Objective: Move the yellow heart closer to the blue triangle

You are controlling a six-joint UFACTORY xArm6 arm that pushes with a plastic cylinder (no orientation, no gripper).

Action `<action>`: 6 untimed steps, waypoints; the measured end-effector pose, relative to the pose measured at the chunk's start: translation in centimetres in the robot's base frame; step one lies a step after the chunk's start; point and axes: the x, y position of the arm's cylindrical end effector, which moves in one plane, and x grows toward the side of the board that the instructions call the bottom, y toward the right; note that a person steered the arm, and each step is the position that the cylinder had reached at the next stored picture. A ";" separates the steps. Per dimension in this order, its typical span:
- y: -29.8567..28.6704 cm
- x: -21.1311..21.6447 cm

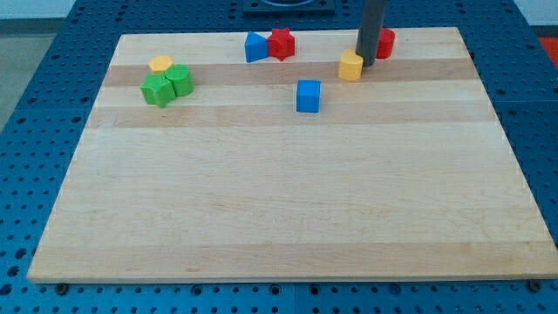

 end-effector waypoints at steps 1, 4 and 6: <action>-2.3 1.4; -8.8 8.2; -10.7 8.5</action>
